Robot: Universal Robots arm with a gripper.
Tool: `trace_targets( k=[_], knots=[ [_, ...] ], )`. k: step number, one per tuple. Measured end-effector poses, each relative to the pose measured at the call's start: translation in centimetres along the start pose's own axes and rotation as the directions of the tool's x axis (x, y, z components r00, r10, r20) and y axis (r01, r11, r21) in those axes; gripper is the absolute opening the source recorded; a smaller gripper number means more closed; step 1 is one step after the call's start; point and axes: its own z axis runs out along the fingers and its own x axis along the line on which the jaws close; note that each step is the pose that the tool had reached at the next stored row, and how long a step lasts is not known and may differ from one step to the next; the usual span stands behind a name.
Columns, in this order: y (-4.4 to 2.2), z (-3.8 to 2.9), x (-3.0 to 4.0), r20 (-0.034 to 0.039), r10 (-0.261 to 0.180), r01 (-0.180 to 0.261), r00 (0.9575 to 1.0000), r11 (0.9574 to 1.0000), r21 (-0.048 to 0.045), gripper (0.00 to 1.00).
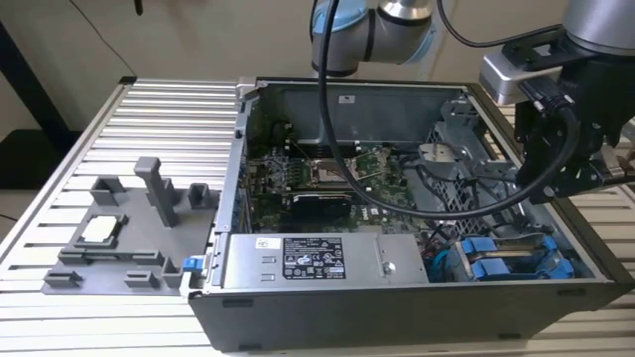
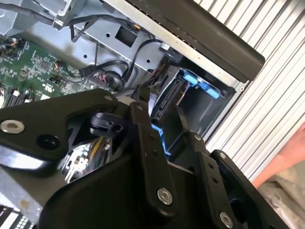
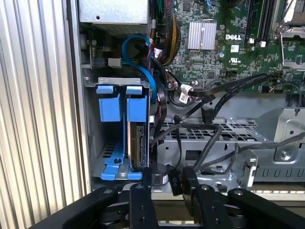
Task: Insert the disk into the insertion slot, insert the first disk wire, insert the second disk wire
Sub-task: 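Insert the first disk wire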
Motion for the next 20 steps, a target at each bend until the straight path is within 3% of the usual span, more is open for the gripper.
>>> trace_targets(
  k=[2, 3, 5, 8, 10, 12, 15, 18, 20],
  knots=[
    [0.00, 0.01, 0.00, -0.0010, 0.000, 0.000, 1.0000, 1.0000, 0.0000, 0.28],
    [0.01, 0.01, 0.00, -0.0013, 0.000, 0.000, 1.0000, 1.0000, 0.0000, 0.28],
    [0.01, 0.01, 0.00, -0.0014, 0.000, 0.000, 1.0000, 1.0000, 0.0000, 0.19],
    [0.01, 0.01, 0.00, -0.0020, 0.000, 0.000, 1.0000, 1.0000, 0.0000, 0.19],
    [-0.03, 0.03, -0.01, -0.0073, -0.001, 0.001, 1.0000, 1.0000, -0.0065, 0.19],
    [-0.14, 0.06, 0.00, -0.0166, -0.003, 0.003, 0.9999, 0.9997, -0.0248, 0.19],
    [-0.50, 0.13, 0.01, -0.0272, -0.006, 0.004, 0.9996, 0.9979, -0.0644, 0.19],
    [-0.98, 0.26, 0.02, -0.0290, -0.006, 0.003, 0.9996, 0.9948, -0.1014, 0.19],
    [-1.28, 0.42, 0.03, -0.0287, -0.006, 0.003, 0.9996, 0.9939, -0.1105, 0.19]
  ],
)
